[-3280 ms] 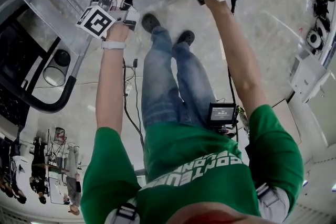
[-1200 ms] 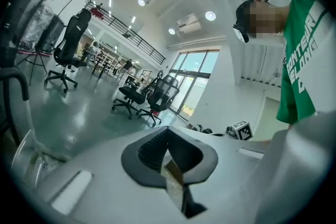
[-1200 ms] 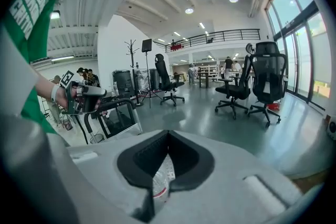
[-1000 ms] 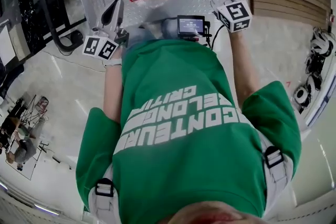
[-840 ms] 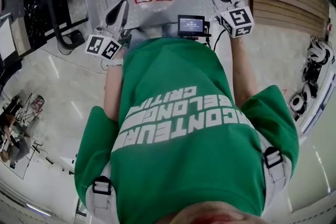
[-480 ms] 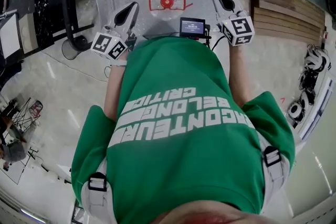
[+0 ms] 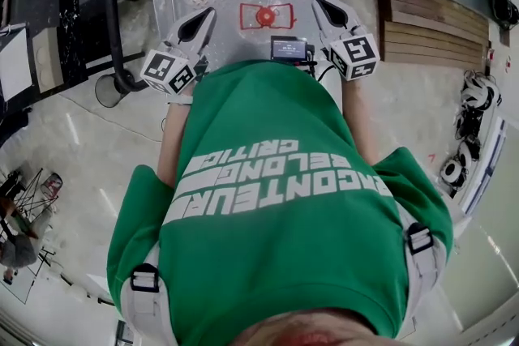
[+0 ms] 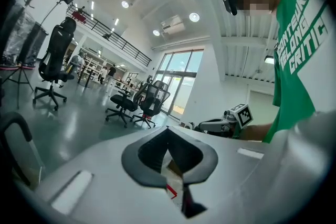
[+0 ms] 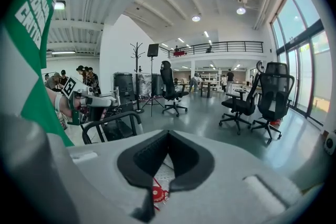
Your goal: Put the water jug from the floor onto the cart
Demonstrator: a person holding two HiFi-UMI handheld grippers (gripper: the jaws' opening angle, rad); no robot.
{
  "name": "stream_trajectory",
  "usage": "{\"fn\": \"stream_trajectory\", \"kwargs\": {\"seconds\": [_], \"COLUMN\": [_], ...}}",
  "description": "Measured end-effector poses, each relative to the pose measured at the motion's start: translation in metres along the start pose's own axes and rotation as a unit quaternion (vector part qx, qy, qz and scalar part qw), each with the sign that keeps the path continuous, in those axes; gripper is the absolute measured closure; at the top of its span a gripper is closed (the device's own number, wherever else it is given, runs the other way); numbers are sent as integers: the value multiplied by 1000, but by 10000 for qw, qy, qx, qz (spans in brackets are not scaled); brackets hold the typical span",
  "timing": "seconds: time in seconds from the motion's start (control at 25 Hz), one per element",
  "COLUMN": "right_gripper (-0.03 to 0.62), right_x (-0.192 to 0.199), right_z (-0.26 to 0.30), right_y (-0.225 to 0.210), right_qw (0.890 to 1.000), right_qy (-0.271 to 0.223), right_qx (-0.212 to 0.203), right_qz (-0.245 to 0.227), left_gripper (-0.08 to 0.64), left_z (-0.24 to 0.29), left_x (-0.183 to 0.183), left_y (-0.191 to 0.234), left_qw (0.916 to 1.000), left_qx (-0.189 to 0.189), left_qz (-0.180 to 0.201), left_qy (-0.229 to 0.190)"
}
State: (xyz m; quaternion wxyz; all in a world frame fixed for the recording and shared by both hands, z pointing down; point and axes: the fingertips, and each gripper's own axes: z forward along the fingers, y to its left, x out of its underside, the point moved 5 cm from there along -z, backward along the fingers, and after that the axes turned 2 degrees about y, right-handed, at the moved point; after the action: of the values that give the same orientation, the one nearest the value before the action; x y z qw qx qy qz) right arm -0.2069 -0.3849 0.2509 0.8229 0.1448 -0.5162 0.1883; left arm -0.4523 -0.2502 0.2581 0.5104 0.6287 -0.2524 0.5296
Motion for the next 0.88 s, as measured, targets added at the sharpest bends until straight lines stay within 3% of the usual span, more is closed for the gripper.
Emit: {"fn": "stream_trajectory", "kwargs": {"seconds": [0.28, 0.48, 0.88], "right_gripper": [598, 598, 598], "right_x": [-6, 6, 0], "right_z": [30, 29, 34], "right_y": [24, 51, 54], "right_qw": [9989, 9956, 9963], "right_qy": [64, 401, 144], "right_qx": [-333, -637, -618], "right_qz": [-327, -549, -574], "left_gripper": [548, 548, 548], "left_z": [4, 3, 26], "left_x": [5, 20, 15], "left_y": [10, -4, -23], "left_qw": [9999, 9995, 9977], "left_qx": [140, 265, 649], "left_qz": [72, -185, -14], "left_qy": [-53, 72, 174]}}
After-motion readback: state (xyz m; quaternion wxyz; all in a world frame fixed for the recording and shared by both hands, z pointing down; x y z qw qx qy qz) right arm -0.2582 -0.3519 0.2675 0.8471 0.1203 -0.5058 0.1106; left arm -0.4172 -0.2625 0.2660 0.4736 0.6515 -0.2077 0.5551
